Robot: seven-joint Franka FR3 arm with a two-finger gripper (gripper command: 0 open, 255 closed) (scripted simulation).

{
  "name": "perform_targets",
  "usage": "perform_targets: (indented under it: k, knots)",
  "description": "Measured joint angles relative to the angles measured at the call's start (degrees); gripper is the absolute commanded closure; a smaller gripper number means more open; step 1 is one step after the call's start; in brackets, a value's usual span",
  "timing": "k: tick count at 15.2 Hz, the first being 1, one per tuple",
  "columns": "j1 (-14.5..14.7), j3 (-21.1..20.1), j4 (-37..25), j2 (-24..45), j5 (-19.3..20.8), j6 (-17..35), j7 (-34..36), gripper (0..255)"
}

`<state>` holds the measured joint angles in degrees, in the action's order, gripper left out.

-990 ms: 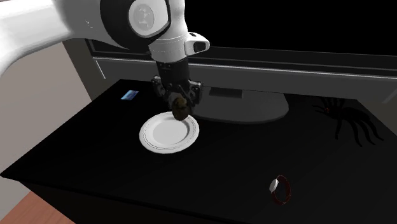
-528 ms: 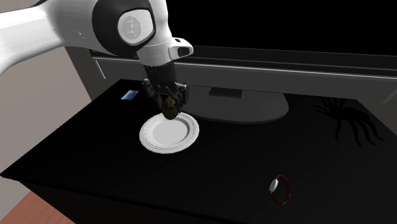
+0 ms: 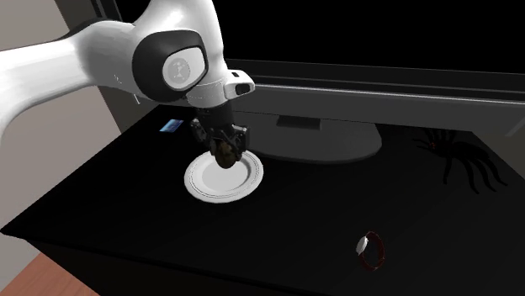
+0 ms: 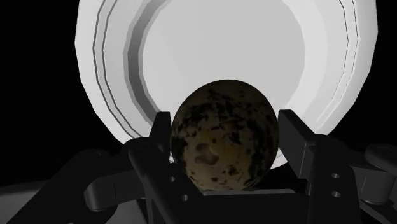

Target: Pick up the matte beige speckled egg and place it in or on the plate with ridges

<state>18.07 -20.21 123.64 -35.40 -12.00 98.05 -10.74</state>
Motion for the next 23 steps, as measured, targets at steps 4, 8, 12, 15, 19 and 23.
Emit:
perform_targets:
  k: [4,8,12,15,19,23]
  knots:
    - [0.1,-0.2,2.0,-0.4,-0.3,1.9,-0.2,255]
    - [0.1,-0.2,2.1,-0.4,-0.3,2.1,-0.2,255]
    - [0.1,-0.4,2.2,-0.1,-0.2,1.9,-0.1,0]
    - [0.1,-0.3,2.4,-0.1,-0.2,1.9,-0.1,0]
    - [-0.2,0.5,-3.5,0.3,0.3,-3.4,0.2,0]
    - [-0.3,0.8,-5.2,0.6,0.6,-5.0,0.2,0]
